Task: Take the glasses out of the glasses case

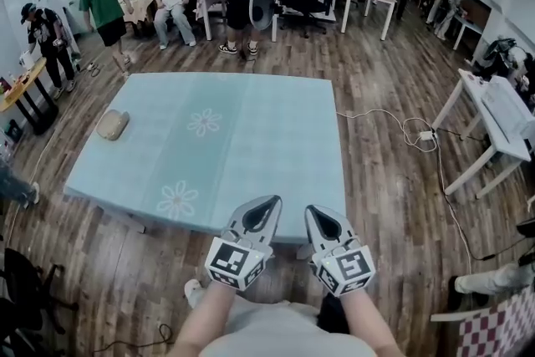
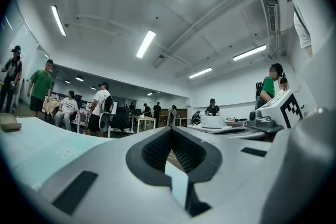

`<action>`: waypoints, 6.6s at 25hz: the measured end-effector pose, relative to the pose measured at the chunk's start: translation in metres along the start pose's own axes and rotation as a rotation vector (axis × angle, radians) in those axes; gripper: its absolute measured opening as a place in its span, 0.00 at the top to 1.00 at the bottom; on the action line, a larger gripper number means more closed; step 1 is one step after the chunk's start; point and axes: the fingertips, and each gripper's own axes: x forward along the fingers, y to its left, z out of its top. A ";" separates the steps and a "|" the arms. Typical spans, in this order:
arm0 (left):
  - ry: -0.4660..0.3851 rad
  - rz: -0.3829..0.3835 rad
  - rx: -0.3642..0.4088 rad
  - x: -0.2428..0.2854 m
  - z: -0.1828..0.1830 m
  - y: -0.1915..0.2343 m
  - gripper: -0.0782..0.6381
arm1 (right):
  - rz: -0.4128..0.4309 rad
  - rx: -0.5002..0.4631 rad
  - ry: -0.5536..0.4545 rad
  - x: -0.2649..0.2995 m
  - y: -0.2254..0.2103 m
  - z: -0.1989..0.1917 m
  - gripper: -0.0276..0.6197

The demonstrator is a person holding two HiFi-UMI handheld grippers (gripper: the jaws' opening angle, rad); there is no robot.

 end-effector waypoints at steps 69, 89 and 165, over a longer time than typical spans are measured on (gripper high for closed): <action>-0.028 -0.065 -0.032 -0.217 0.031 0.339 0.88 | -0.135 -0.039 0.024 0.248 0.285 0.006 0.95; -0.032 0.012 -0.016 -0.252 0.037 0.390 0.88 | -0.035 -0.056 0.023 0.297 0.335 0.013 0.95; 0.089 0.048 -0.016 -0.291 0.043 0.754 0.88 | -0.003 0.007 0.124 0.644 0.465 0.012 0.95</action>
